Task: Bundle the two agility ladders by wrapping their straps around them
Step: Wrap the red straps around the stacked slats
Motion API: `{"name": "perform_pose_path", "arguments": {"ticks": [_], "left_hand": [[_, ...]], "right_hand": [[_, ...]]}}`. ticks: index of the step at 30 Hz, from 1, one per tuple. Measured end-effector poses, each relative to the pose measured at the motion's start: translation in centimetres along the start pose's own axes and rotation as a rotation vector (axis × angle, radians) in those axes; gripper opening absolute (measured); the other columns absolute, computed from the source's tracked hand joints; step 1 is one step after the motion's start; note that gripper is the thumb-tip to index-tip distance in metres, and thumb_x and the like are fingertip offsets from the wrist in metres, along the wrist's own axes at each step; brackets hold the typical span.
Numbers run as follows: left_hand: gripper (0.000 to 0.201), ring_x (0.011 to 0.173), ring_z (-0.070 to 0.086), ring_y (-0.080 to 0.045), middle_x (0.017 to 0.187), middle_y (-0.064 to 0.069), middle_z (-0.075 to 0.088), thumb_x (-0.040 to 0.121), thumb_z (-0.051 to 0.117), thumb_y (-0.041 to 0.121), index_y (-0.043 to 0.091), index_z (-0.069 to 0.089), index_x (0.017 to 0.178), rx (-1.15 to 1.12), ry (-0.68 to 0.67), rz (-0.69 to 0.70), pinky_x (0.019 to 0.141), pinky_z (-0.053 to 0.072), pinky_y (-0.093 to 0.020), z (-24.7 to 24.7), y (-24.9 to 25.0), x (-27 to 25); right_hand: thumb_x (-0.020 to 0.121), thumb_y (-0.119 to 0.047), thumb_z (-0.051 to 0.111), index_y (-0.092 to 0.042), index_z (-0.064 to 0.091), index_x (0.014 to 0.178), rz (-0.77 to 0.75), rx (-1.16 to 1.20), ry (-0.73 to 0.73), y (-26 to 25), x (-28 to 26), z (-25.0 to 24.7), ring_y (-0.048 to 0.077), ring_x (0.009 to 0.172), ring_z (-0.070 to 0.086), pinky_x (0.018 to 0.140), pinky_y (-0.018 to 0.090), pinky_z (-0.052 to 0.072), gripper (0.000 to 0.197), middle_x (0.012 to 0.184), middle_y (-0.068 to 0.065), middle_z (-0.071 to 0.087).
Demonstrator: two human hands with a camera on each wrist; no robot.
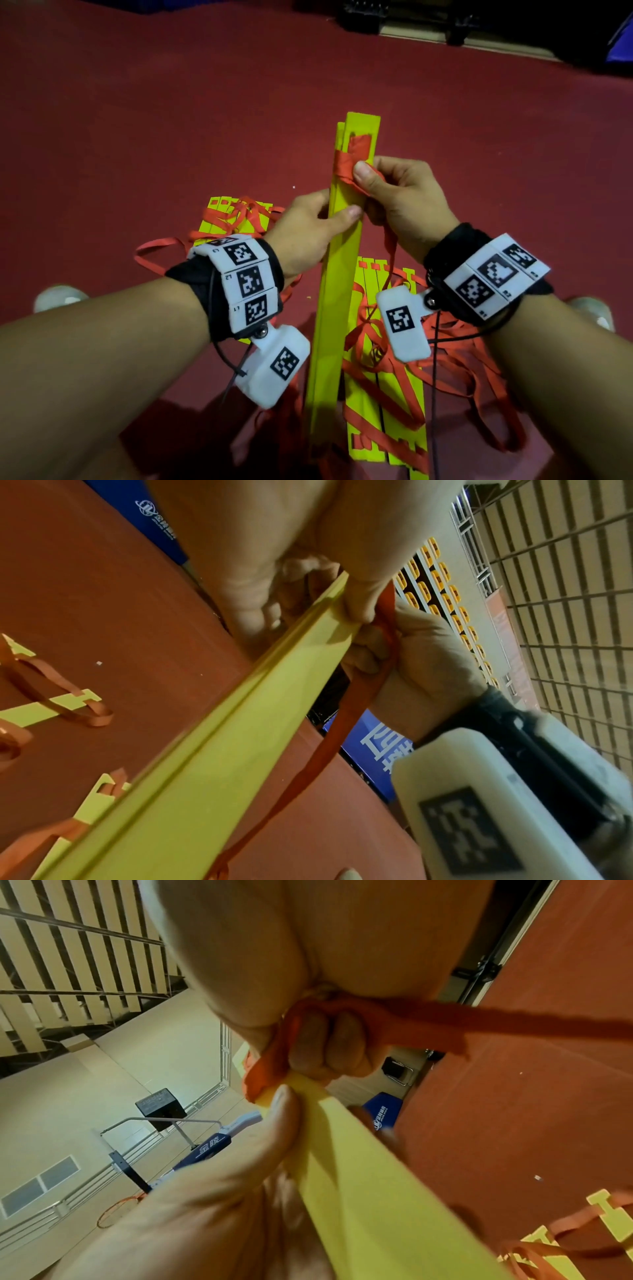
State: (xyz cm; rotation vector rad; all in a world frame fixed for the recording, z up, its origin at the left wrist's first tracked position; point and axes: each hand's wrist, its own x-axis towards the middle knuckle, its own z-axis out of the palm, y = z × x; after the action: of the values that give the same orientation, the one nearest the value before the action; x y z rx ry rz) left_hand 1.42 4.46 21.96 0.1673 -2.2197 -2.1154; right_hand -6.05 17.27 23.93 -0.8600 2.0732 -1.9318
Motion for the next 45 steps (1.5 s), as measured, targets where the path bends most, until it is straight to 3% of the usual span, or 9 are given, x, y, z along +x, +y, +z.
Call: {"name": "perform_pose_path", "arguments": {"ticks": [9, 18, 24, 28, 30, 33, 35, 40, 45], "left_hand": [[0.016, 0.066, 0.065, -0.019, 0.075, -0.008, 0.063, 0.106, 0.045, 0.010, 0.013, 0.060, 0.111, -0.156, 0.091, -0.049, 0.071, 0.057, -0.034, 0.1, 0.4, -0.5], [0.039, 0.065, 0.062, -0.017, 0.082, -0.014, 0.061, 0.106, 0.045, 0.045, 0.012, 0.065, 0.111, -0.099, 0.173, 0.082, 0.059, 0.055, -0.030, 0.8, 0.4, -0.3], [0.055, 0.068, 0.069, -0.030, 0.082, -0.018, 0.069, 0.092, 0.041, 0.063, 0.014, 0.064, 0.098, 0.044, 0.233, 0.177, 0.068, 0.060, -0.043, 0.2, -0.4, 0.1], [0.063, 0.074, 0.064, -0.033, 0.077, -0.011, 0.066, 0.087, 0.035, 0.077, 0.019, 0.061, 0.090, 0.116, 0.230, 0.204, 0.077, 0.055, -0.052, 0.1, -0.8, 0.1], [0.053, 0.063, 0.061, -0.020, 0.066, 0.003, 0.062, 0.090, 0.036, 0.071, 0.023, 0.057, 0.082, 0.122, 0.246, 0.208, 0.070, 0.054, -0.043, 0.1, -0.7, 0.2], [0.058, 0.075, 0.064, -0.039, 0.077, -0.014, 0.064, 0.086, 0.036, 0.080, 0.026, 0.058, 0.087, 0.115, 0.227, 0.226, 0.077, 0.055, -0.059, 0.1, -1.2, 0.4], [0.056, 0.078, 0.064, -0.037, 0.078, -0.005, 0.065, 0.084, 0.037, 0.081, 0.031, 0.059, 0.087, 0.109, 0.216, 0.226, 0.079, 0.053, -0.064, 0.0, -1.4, 0.5], [0.054, 0.069, 0.065, -0.023, 0.074, 0.003, 0.065, 0.085, 0.036, 0.076, 0.026, 0.058, 0.092, 0.085, 0.175, 0.218, 0.074, 0.058, -0.052, 0.1, -1.6, 0.7], [0.073, 0.069, 0.067, -0.015, 0.081, -0.003, 0.066, 0.089, 0.037, 0.076, 0.011, 0.058, 0.115, 0.005, 0.126, 0.144, 0.074, 0.060, -0.043, 0.4, -1.2, 0.7]], "right_hand": [[0.098, -0.023, 0.063, -0.023, 0.063, 0.082, -0.058, -0.237, -0.008, 1.4, 0.1, -1.3, 0.003, 0.060, 0.052, 0.058, 0.021, 0.042, 0.015, 0.062, -0.015, 0.059], [0.093, -0.029, 0.064, -0.019, 0.058, 0.074, -0.158, -0.231, 0.049, 1.1, -0.5, -0.9, 0.006, 0.060, 0.050, 0.059, 0.027, 0.042, 0.022, 0.064, -0.010, 0.058], [0.091, -0.040, 0.061, 0.016, 0.056, 0.075, -0.070, -0.021, -0.082, 0.5, -0.9, -1.1, 0.025, 0.074, 0.050, 0.073, 0.046, 0.042, 0.058, 0.070, 0.030, 0.054], [0.090, -0.028, 0.069, -0.014, 0.062, 0.063, -0.016, -0.091, -0.087, 0.5, -1.2, -1.5, 0.017, 0.061, 0.054, 0.063, 0.032, 0.045, 0.031, 0.062, 0.004, 0.060], [0.089, -0.021, 0.073, -0.012, 0.064, 0.065, -0.007, -0.107, -0.096, 0.3, -1.3, -1.4, 0.011, 0.055, 0.056, 0.056, 0.025, 0.044, 0.028, 0.061, 0.003, 0.064], [0.087, -0.016, 0.073, -0.009, 0.063, 0.063, 0.038, -0.100, -0.108, -0.2, -1.4, -1.4, 0.012, 0.048, 0.056, 0.051, 0.026, 0.043, 0.028, 0.055, 0.004, 0.064], [0.086, -0.015, 0.074, -0.008, 0.063, 0.060, 0.068, -0.093, -0.121, -0.3, -1.3, -1.5, 0.013, 0.050, 0.057, 0.055, 0.026, 0.045, 0.029, 0.055, 0.005, 0.065], [0.073, -0.018, 0.085, -0.012, 0.058, 0.071, 0.098, -0.027, -0.103, 0.4, -1.1, -1.4, 0.023, 0.064, 0.059, 0.063, 0.034, 0.046, 0.028, 0.067, 0.027, 0.061], [0.098, -0.005, 0.058, -0.010, 0.063, 0.086, 0.079, -0.123, -0.174, -0.1, -1.2, -1.6, 0.013, 0.061, 0.063, 0.058, 0.034, 0.053, 0.014, 0.067, -0.002, 0.067]]}}
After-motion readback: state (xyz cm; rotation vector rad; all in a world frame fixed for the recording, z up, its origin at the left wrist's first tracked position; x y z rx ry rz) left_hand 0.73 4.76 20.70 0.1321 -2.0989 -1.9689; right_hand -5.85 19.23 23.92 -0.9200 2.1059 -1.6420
